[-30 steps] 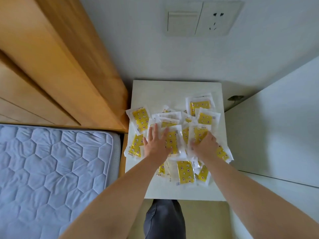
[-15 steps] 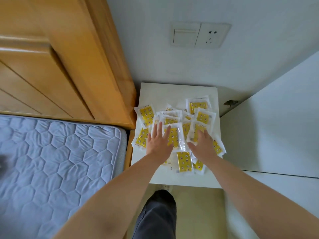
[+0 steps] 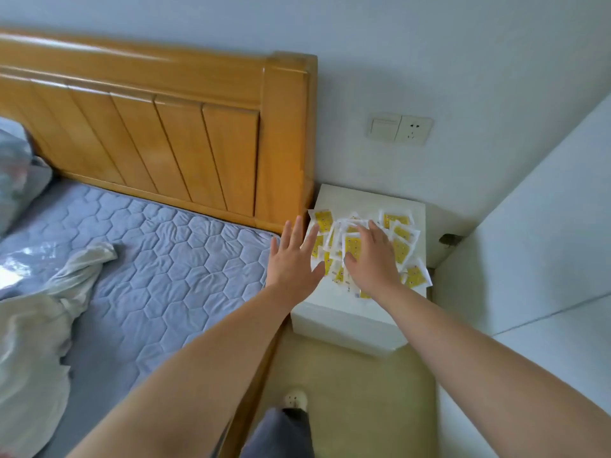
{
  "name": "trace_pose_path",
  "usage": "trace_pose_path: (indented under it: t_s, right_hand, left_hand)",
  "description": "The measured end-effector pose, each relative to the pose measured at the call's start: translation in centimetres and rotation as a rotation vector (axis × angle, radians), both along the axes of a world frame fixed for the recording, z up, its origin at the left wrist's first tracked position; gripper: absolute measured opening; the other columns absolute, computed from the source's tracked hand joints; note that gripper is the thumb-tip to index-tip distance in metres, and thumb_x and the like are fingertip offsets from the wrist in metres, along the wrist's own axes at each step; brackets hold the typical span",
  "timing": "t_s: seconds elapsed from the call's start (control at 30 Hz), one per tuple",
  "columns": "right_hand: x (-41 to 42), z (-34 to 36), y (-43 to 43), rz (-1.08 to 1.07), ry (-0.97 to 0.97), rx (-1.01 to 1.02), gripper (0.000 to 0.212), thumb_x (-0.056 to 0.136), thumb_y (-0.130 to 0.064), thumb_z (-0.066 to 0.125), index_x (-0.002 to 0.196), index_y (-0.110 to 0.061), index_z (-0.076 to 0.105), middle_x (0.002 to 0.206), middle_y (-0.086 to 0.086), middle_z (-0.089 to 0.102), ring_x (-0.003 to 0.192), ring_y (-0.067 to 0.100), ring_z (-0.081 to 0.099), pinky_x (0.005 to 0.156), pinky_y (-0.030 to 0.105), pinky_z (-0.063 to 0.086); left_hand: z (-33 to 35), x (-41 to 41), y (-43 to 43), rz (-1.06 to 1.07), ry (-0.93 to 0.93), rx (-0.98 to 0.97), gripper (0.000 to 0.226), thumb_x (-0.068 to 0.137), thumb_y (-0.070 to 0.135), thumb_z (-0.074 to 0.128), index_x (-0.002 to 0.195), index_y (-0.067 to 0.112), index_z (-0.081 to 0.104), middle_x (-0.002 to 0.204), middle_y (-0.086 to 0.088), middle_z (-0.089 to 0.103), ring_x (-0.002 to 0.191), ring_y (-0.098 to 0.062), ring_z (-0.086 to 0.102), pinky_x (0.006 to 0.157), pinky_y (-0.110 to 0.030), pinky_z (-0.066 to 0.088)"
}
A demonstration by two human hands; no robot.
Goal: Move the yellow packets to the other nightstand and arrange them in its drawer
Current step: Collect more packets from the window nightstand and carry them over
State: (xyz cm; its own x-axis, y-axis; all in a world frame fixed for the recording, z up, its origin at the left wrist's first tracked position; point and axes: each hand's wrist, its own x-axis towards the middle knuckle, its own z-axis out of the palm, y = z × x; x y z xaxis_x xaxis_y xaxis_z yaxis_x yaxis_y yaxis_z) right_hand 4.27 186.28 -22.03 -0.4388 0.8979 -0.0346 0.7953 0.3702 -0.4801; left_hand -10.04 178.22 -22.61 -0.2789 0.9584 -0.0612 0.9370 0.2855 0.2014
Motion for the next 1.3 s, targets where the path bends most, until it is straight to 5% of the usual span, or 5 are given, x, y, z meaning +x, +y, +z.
trace_pose_path:
  t_s: [0.47,0.8,0.93,1.1,1.3]
  right_hand:
    - [-14.6,13.2,-26.0,0.567,0.046,0.387,0.061,0.096,-0.036,0.046,0.148,-0.012,0.024,0.159,0.01,0.01,0.147,0.026,0.006,0.116,0.05,0.01]
    - [-23.6,18.7,-56.0,0.899,0.223,0.642,0.06,0.086,-0.04,0.033,0.13,-0.001,0.049,0.143,0.022,0.041,0.133,0.037,0.039,0.103,0.06,0.033]
    - [-26.8,20.4,-66.2,1.018,0.313,0.652,0.059,0.086,-0.04,0.035,0.132,-0.004,0.047,0.143,0.02,0.042,0.133,0.036,0.04,0.104,0.06,0.031]
    - [-30.6,22.3,-76.3,1.206,0.45,0.673,0.058,0.084,-0.04,0.037,0.129,-0.005,0.048,0.142,0.02,0.044,0.132,0.037,0.041,0.106,0.061,0.03]
    - [-32.5,23.0,-88.7,1.423,0.542,0.688,0.057,0.083,-0.032,0.063,0.13,-0.004,0.049,0.139,0.021,0.045,0.132,0.039,0.04,0.106,0.06,0.028]
  left_hand:
    - [12.6,-9.6,-31.3,0.471,0.233,0.207,0.072,0.097,0.05,0.036,0.153,0.028,-0.004,0.16,-0.003,-0.017,0.146,-0.025,-0.019,0.118,-0.051,-0.002]
    - [18.9,-13.0,-63.7,0.851,0.394,0.249,0.072,0.096,0.055,0.032,0.151,0.034,-0.009,0.158,0.0,-0.023,0.145,-0.024,-0.024,0.115,-0.05,-0.01]
    - [20.6,-14.2,-73.5,1.006,0.464,0.268,0.071,0.095,0.054,0.031,0.153,0.031,-0.003,0.16,-0.003,-0.016,0.146,-0.027,-0.018,0.116,-0.054,-0.004]
    - [21.0,-15.0,-83.8,1.133,0.656,0.237,0.073,0.087,0.054,0.033,0.152,0.025,0.02,0.159,-0.01,0.016,0.147,-0.033,0.013,0.112,-0.059,0.015]
    - [21.6,-13.0,-96.0,1.365,0.696,0.21,0.068,0.087,0.051,0.032,0.149,0.023,0.024,0.156,-0.013,0.025,0.144,-0.036,0.024,0.106,-0.063,0.026]
